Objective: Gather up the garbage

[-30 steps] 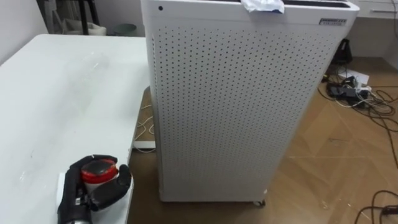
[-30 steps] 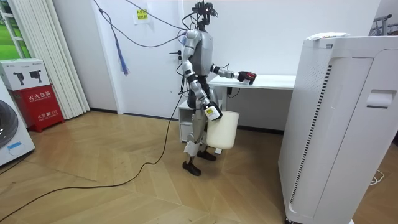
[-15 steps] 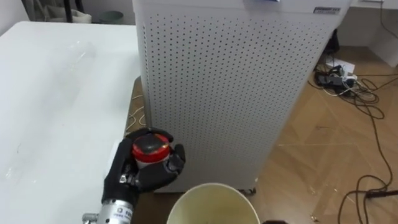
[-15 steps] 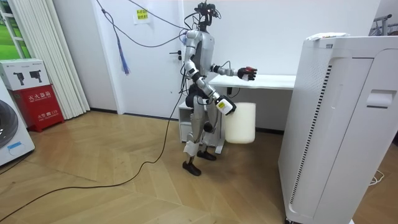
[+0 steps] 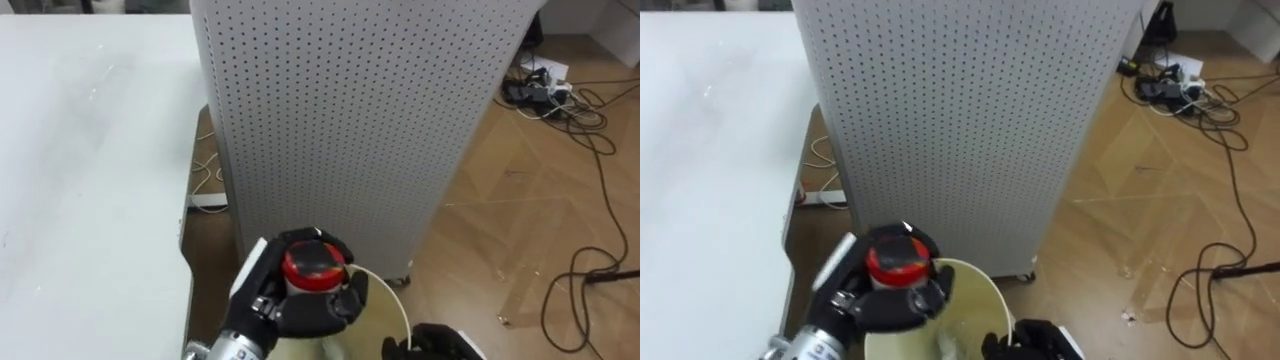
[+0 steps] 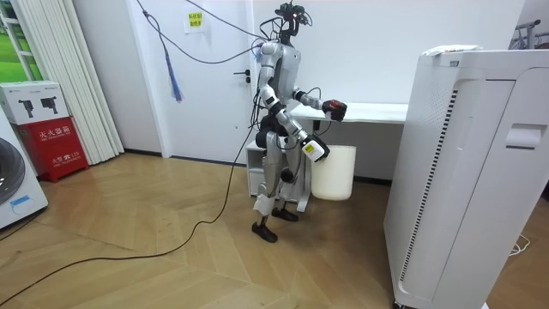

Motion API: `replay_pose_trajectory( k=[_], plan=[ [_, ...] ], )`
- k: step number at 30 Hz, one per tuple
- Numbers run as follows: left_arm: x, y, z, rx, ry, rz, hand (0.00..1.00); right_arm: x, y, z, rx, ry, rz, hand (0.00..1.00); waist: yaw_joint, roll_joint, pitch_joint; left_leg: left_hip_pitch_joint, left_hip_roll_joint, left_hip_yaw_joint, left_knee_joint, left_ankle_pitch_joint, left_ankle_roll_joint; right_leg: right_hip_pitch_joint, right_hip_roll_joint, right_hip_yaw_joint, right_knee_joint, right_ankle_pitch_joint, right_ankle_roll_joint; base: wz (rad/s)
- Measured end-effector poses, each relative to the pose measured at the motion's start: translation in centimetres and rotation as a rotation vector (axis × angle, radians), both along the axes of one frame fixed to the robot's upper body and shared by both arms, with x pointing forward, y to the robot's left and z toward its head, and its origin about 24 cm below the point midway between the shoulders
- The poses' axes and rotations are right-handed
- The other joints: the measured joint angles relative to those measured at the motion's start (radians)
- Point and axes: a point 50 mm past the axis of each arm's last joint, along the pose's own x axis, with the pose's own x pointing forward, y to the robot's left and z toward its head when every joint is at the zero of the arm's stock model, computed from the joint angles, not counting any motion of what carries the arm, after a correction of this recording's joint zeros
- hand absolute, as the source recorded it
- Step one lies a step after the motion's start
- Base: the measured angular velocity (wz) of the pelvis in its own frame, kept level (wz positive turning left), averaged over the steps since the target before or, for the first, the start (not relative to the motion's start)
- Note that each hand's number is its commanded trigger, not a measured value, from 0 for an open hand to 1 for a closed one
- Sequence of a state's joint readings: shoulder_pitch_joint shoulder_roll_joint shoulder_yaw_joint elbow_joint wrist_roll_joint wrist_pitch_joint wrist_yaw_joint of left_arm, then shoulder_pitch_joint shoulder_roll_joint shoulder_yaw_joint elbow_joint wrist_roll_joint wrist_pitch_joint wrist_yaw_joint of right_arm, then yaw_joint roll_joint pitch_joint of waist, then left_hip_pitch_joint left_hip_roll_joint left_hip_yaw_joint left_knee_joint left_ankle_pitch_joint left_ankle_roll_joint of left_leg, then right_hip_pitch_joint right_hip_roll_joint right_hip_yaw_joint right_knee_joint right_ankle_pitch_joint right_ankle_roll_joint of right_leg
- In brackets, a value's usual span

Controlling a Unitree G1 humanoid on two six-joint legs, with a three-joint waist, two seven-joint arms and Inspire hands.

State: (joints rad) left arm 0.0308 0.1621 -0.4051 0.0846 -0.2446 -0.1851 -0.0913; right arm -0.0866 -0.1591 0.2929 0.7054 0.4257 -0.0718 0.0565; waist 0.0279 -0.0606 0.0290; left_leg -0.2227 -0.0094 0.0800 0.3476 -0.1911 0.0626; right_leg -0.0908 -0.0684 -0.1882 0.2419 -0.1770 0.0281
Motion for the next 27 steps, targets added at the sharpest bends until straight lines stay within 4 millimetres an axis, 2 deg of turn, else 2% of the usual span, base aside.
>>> replay_pose_trajectory(
  k=[3, 14, 23, 27],
  plan=[
    [0.05, -0.21, 0.07, -0.005, 0.0, -0.006, 0.0, 0.68, 0.1, 0.42, -0.001, -0.019, 0.004, 1.0, -0.01, 0.006, 0.0033, -0.014, 0.002, 0.004, 0.0, 0.0, 0.0, -0.024, -0.001, 0.001, 0.017, 0.0, 0.0, -0.06],
    [0.38, -0.77, 0.07, -0.02, 0.007, -0.008, 0.0, 1.06, 0.44, 0.64, 0.004, -0.03, 0.002, 1.0, -0.053, 0.008, 0.0032, -0.027, 0.006, 0.021, 0.006, 0.0, 0.001, -0.049, 0.001, 0.02, 0.034, -0.001, 0.001, -0.04],
    [0.53, -0.81, 0.21, -0.022, 0.001, -0.007, 0.0, 0.51, -0.11, 0.02, -0.048, 0.004, 0.004, 1.0, -0.055, 0.012, 0.0024, -0.01, 0.01, 0.027, 0.0, 0.0, 0.0, -0.038, 0.003, 0.023, 0.036, -0.001, 0.001, -0.01],
    [0.6, -0.58, 0.49, -0.026, -0.011, 0.002, 0.0, 0.61, -0.25, 0.13, -0.05, -0.003, 0.001, 1.0, -0.053, 0.017, -0.001, 0.005, 0.01, 0.03, -0.01, 0.0, 0.0, -0.027, 0.004, 0.027, 0.032, -0.001, 0.001, -0.02]
  ],
)
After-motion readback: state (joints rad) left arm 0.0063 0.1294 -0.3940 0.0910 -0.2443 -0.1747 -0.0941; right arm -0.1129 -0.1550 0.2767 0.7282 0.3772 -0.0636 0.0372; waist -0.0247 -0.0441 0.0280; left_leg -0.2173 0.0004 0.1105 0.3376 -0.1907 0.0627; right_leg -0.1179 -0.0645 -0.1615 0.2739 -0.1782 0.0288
